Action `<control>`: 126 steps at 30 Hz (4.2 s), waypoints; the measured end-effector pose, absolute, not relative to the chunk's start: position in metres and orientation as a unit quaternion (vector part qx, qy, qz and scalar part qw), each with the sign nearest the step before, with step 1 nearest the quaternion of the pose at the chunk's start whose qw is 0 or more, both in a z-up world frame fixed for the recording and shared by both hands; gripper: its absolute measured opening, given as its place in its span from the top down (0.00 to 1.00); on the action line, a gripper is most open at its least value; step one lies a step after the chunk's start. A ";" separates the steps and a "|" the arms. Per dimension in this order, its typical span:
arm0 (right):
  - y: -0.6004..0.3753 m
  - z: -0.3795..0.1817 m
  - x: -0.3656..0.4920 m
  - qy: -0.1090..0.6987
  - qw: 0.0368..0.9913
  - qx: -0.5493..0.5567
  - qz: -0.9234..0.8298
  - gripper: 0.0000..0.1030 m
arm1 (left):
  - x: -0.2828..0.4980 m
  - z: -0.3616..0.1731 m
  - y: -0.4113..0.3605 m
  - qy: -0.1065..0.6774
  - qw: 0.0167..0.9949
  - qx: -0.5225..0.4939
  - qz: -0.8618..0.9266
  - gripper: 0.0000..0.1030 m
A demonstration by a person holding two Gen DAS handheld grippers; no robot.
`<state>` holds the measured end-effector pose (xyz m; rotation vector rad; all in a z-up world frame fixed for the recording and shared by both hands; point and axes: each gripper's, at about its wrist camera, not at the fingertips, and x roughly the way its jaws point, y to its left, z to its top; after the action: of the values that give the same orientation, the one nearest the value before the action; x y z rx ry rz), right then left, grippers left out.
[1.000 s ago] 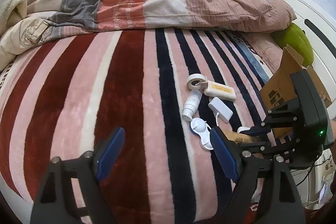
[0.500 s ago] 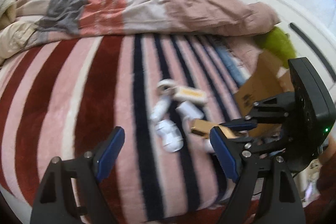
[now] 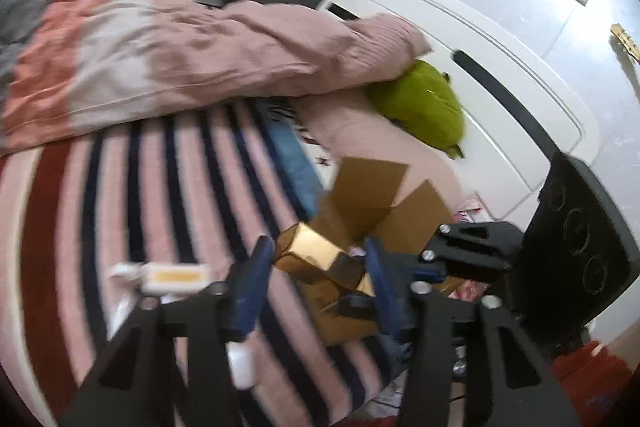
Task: Organize rigid objects
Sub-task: 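Drop the gold stick into the cardboard box from the right tool, then grasp the white earbuds charging case with the right tool, then release the earbuds case into the cardboard box from the right tool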
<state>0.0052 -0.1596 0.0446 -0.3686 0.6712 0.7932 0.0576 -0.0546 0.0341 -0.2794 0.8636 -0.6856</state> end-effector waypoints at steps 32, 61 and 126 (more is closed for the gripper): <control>-0.208 0.045 0.013 0.384 0.865 -0.179 0.269 0.16 | 0.042 0.047 -0.063 0.415 0.881 -0.040 -0.225 0.31; -0.100 -0.126 0.009 0.480 0.826 -0.133 0.264 0.31 | -0.016 -0.080 0.100 0.445 0.887 -0.100 -0.078 0.27; -0.163 0.030 0.002 0.346 0.848 -0.105 0.388 0.36 | 0.016 0.032 0.014 0.404 0.901 -0.069 -0.144 0.31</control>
<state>0.0020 -0.1629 0.0298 -0.2204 0.7297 0.8190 0.0157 0.0141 0.0320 -0.1419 0.8367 -0.2988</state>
